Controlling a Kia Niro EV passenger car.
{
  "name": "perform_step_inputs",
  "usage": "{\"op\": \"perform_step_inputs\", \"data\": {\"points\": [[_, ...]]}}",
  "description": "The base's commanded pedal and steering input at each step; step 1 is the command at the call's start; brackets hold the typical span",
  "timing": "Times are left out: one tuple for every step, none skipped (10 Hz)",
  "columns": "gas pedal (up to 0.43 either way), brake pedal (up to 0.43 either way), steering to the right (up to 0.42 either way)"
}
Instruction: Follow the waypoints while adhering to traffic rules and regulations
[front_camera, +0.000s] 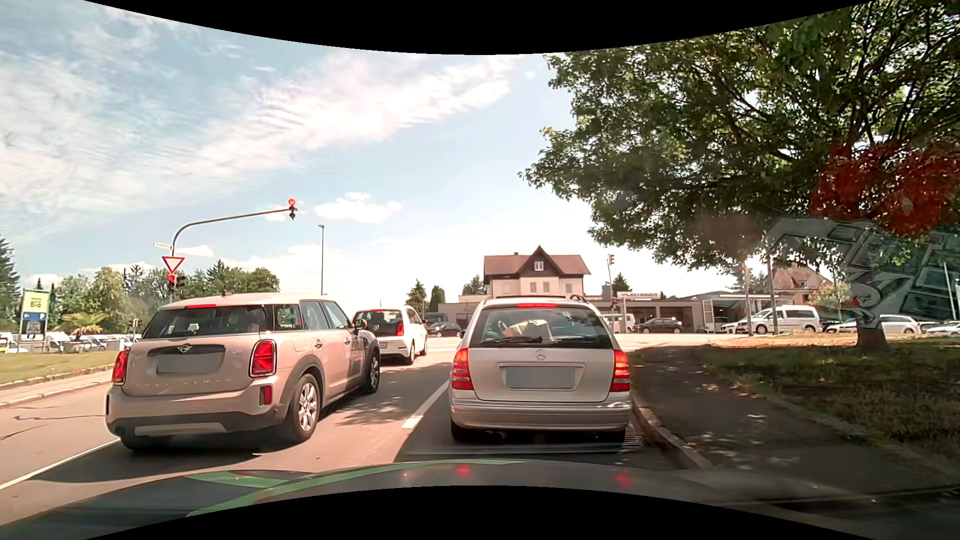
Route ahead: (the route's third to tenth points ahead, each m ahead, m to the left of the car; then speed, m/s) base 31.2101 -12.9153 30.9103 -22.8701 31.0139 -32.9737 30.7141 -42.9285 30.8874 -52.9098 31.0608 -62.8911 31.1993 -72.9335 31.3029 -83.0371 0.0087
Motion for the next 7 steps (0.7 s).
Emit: {"op": "perform_step_inputs", "data": {"points": [[0.0,0.28,0.08],[0.0,0.28,0.081],[0.0,0.28,0.081],[0.0,0.28,0.08],[0.0,0.28,0.081],[0.0,0.28,0.081],[0.0,0.28,0.08]]}}
